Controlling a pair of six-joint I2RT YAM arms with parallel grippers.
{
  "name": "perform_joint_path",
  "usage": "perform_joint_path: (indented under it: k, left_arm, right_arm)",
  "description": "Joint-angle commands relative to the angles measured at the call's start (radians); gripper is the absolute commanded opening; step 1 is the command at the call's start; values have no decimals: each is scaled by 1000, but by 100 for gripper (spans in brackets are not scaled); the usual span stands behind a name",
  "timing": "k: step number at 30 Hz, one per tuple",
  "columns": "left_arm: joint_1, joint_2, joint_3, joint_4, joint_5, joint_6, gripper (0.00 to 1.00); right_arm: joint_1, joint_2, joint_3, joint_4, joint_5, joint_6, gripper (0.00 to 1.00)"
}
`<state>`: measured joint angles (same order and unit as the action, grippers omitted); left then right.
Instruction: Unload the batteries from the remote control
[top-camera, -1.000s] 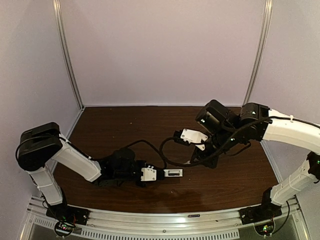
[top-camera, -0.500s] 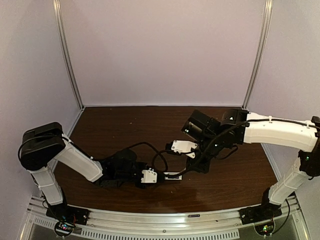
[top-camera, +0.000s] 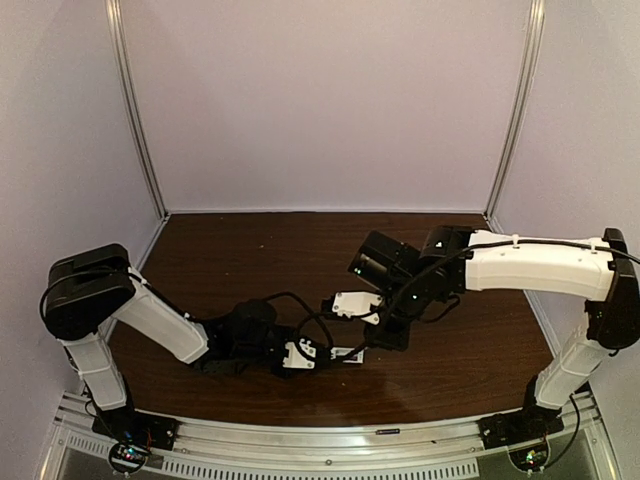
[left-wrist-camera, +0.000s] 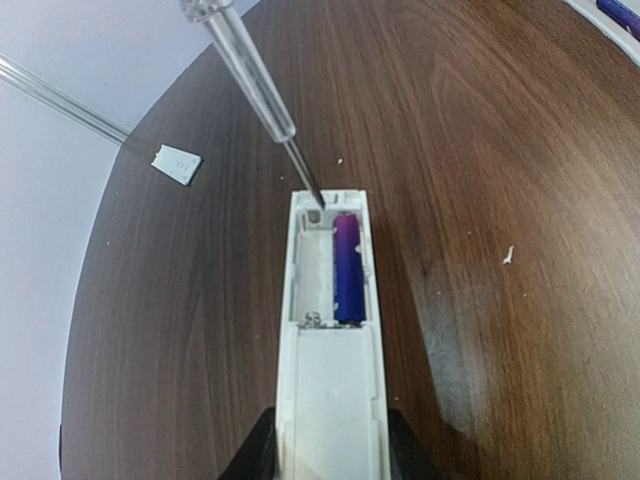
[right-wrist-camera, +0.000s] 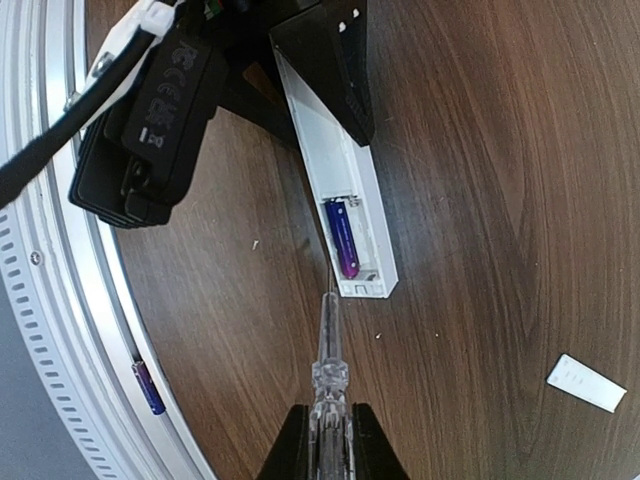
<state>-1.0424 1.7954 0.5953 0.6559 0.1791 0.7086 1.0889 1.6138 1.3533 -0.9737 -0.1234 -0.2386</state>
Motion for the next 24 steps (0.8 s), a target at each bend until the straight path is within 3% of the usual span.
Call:
perform_joint_path:
  k: [1, 12, 24]
  left_arm:
    - [-3, 7, 24, 25, 4, 9, 0]
    - [-4, 9, 24, 25, 1, 13, 0]
    - [-4, 9, 24, 24, -5, 14, 0]
  right_arm:
    - [3, 28, 30, 8, 6, -22, 0]
    - [-6, 52, 22, 27, 18, -34, 0]
    - [-56, -32, -8, -2, 18, 6, 0]
